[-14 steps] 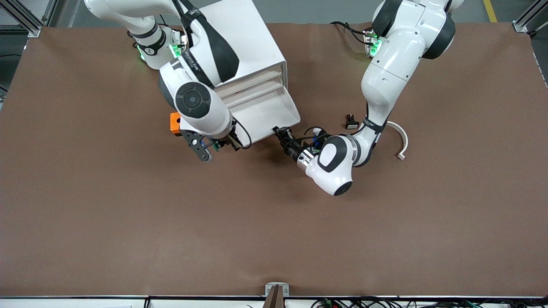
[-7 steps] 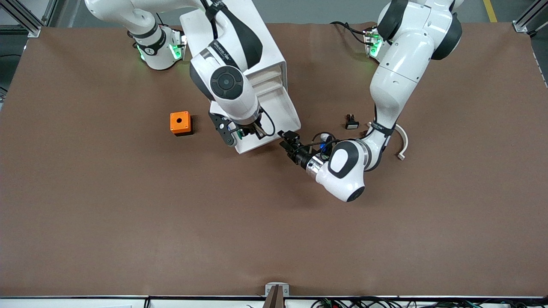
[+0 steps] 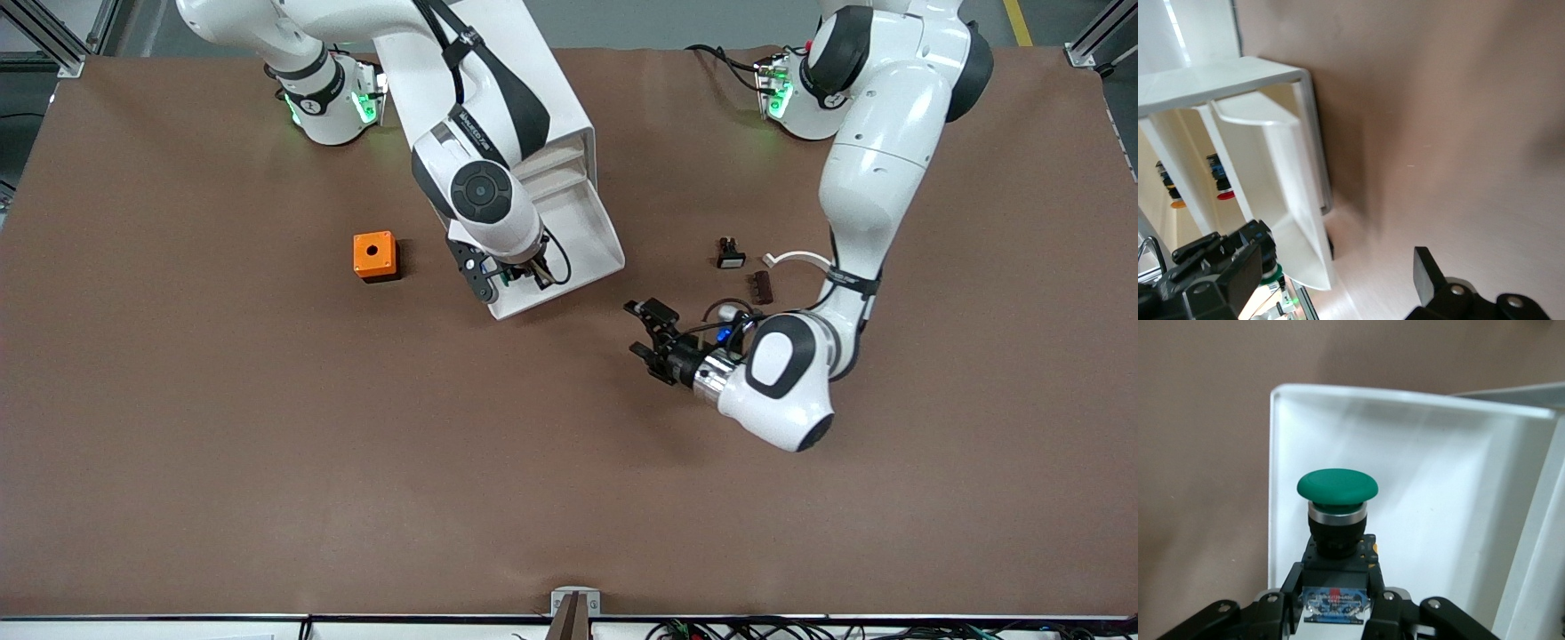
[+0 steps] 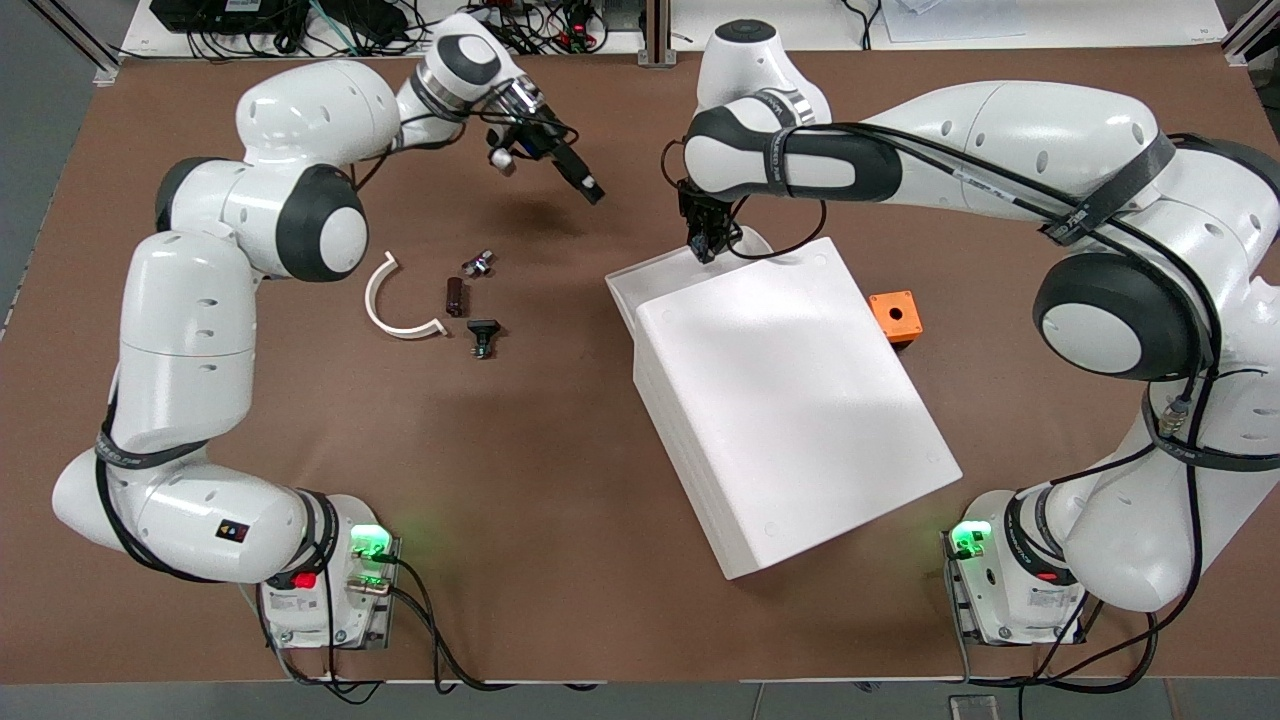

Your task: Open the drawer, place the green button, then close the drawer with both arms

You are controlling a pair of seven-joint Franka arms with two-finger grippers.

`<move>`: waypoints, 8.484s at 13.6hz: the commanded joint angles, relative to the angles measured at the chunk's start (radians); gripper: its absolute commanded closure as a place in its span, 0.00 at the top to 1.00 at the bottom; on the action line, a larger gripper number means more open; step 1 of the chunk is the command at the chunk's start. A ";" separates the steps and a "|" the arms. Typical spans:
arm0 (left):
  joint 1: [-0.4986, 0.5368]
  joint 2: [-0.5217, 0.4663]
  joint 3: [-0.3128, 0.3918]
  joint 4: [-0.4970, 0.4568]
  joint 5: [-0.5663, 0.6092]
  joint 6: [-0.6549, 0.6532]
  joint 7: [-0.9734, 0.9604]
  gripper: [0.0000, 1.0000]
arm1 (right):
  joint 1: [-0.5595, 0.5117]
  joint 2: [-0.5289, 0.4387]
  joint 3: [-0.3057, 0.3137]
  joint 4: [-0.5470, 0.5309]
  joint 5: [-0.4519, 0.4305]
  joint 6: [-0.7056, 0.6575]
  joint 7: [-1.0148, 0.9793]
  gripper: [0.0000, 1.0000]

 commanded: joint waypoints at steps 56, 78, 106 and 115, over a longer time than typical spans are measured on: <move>-0.555 -0.164 -0.007 -0.258 0.426 0.485 1.262 1.00 | -0.758 -0.525 -0.014 0.087 -0.226 -0.618 -1.546 1.00; -0.221 -0.247 0.010 -0.192 0.566 0.362 0.928 1.00 | -0.761 -0.512 -0.015 0.208 -0.246 -0.616 -1.621 1.00; 0.371 -0.796 0.010 -0.201 0.924 -0.044 2.005 1.00 | -0.766 -0.509 -0.014 0.208 -0.254 -0.613 -1.669 1.00; 0.371 -1.058 -0.010 -0.497 0.930 0.005 2.017 1.00 | -0.765 -0.509 -0.014 0.208 -0.255 -0.613 -1.669 1.00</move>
